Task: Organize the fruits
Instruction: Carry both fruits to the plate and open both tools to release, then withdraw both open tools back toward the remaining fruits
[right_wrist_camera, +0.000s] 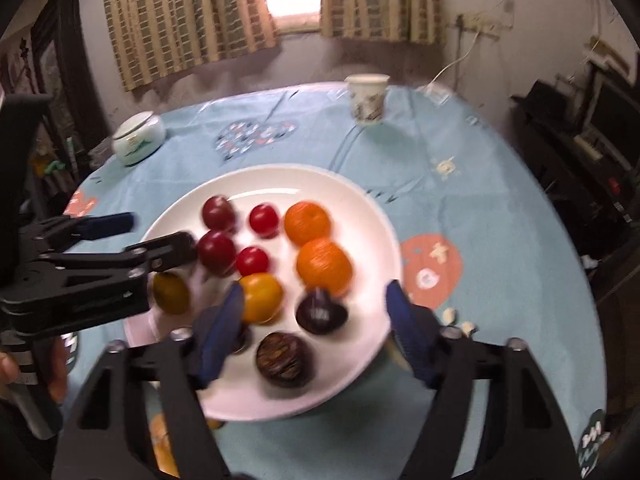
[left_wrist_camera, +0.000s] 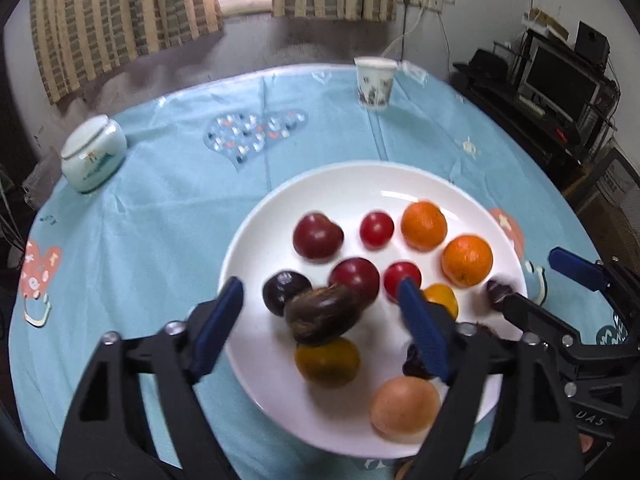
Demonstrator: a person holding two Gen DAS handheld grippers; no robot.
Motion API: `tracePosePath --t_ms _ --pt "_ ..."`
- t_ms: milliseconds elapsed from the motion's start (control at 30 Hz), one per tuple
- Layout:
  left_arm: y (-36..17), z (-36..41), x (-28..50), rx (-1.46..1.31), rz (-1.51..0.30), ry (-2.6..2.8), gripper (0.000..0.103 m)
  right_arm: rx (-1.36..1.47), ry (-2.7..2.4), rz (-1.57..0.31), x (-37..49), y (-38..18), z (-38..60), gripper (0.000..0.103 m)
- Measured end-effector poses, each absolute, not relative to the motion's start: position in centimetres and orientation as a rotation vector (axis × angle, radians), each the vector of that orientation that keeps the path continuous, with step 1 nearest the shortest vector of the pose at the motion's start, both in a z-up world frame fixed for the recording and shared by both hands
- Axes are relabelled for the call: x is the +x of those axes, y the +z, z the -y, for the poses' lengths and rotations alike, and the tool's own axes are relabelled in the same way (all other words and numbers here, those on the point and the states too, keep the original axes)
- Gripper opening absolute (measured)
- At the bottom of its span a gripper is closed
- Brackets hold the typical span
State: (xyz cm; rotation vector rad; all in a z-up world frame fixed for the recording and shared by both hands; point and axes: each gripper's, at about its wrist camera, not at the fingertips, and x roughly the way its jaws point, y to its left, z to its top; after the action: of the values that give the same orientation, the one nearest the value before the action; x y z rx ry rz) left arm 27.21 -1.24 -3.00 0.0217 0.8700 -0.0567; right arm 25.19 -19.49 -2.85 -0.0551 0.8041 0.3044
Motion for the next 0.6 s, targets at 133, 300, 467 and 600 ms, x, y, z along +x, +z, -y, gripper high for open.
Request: tracePosePath --t_ms 133,300,467,600 --pt "-1.6 1.0 26.3 0.029 -0.832 -0.034 0.083 -0.047 0.318 -0.803 25.2 -2.7 19.8 0.076" --pt "-0.2 0.6 24.3 0.004 -0.812 -0.037 0.087 -0.049 0.328 -0.827 24.8 -2.4 19.8 0.076" --pt "0.6 0.0 20.9 -0.012 -0.812 -0.043 0.093 -0.063 0.346 -0.836 22.7 -1.3 19.6 0.076" --pt "0.1 -0.9 16.5 -0.029 -0.818 -0.028 0.096 -0.078 0.357 -0.842 19.3 -0.7 20.0 0.080"
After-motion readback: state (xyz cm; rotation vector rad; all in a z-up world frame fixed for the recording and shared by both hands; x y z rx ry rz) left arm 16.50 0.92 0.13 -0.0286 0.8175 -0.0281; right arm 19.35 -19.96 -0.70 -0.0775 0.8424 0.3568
